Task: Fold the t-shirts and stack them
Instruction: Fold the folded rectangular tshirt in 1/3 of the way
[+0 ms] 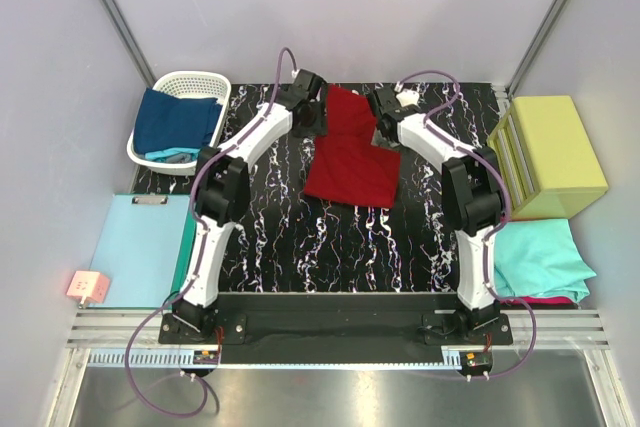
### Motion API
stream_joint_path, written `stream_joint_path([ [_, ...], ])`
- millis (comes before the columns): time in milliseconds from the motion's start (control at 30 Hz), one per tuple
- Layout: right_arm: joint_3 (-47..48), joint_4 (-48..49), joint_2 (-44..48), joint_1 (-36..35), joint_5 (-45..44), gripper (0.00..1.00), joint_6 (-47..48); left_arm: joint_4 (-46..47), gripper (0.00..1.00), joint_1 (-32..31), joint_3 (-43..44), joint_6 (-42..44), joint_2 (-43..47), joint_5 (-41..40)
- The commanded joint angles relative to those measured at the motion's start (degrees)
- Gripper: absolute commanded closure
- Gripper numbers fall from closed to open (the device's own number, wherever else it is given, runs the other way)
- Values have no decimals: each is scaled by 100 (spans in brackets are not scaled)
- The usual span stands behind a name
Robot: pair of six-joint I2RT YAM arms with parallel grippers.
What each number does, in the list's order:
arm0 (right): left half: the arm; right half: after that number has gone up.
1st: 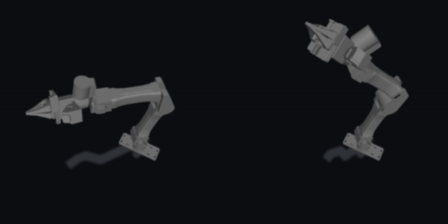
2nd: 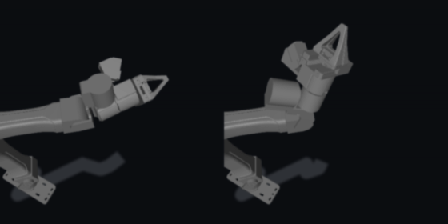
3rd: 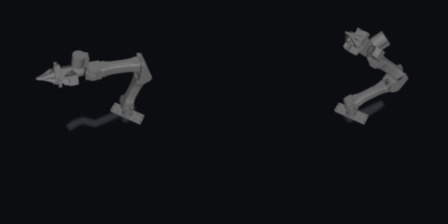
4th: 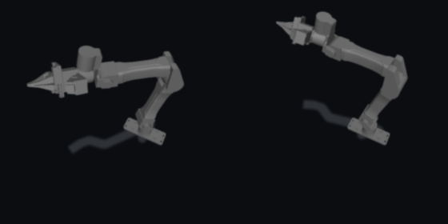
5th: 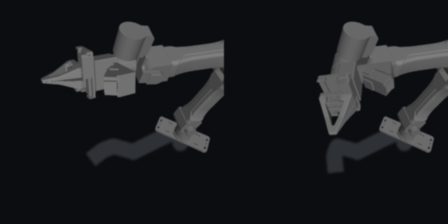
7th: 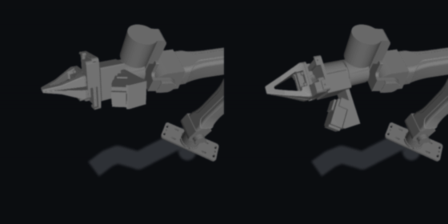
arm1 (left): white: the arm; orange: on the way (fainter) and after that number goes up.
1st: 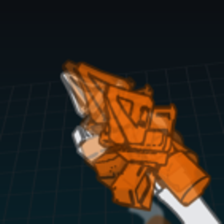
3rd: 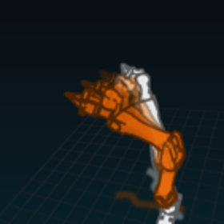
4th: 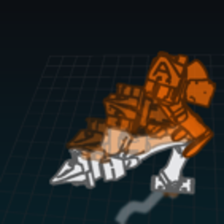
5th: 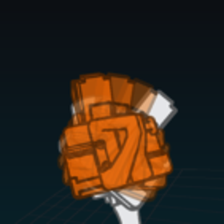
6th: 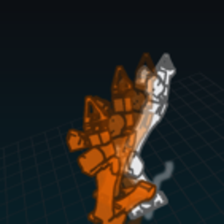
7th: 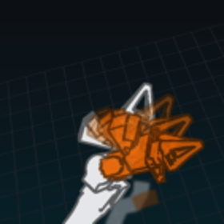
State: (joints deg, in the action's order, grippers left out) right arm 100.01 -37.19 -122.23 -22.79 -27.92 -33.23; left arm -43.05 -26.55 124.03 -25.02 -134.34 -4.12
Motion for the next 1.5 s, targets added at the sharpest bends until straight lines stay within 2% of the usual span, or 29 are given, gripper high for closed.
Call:
stream_joint_path([
  [0, -577, 255, 928, -207, -13, 35, 62, 366, 48, -52, -825, -188, 1136, -71],
  [133, -1604, 493, 1534, -620, 85, 37, -95, 885, 53, -429, -2177, -179, 1753, -159],
  [300, -2186, 696, 1545, -903, 419, 42, -429, 1202, 56, -729, -3023, -240, 2026, -160],
  [867, -2406, 573, 886, -965, 1174, 52, -772, 1246, 63, -738, -3604, -337, 1578, 314],
  [1067, -3214, 564, 1254, -1008, 1324, 53, -948, 1237, 66, -887, -4333, -434, 1824, 341],
  [1300, -3760, 327, 1720, -1184, 1447, 56, -1168, 1150, 70, -1343, -5028, -592, 2210, 368],
  [1467, -4242, 45, 2176, -1448, 1517, 57, -1361, 886, 72, -1783, -5817, -715, 2930, 333],
])
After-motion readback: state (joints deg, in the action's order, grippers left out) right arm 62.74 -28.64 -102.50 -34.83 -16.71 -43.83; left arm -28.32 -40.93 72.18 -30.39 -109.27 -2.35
